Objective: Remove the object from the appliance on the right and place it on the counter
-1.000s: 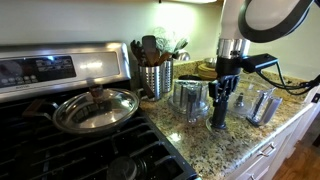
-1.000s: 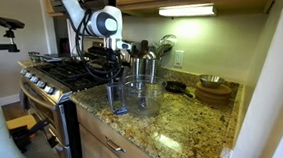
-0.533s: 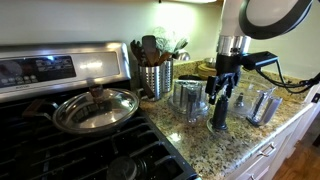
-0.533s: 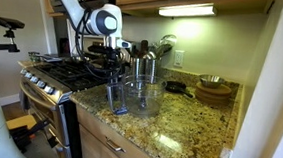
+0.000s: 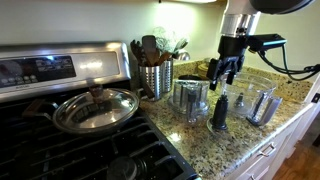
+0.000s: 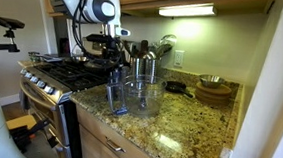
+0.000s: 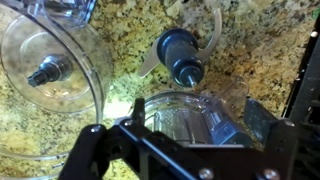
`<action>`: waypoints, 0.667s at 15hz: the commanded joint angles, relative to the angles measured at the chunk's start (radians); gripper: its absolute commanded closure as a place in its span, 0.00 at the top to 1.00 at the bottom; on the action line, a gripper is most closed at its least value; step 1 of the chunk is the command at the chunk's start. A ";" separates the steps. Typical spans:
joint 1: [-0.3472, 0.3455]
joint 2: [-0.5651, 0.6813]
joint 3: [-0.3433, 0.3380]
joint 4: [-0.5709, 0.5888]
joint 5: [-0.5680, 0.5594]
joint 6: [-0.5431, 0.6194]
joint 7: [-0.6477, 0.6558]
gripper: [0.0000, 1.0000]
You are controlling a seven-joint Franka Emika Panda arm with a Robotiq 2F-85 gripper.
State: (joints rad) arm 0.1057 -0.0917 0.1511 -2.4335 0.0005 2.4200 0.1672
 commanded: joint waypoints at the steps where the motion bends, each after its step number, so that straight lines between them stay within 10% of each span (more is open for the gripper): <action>1: 0.001 -0.104 -0.017 -0.008 0.015 -0.089 -0.023 1.00; 10: -0.001 -0.127 -0.014 0.033 0.001 -0.164 -0.005 1.00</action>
State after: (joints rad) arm 0.1040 -0.2183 0.1370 -2.4016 0.0015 2.2582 0.1621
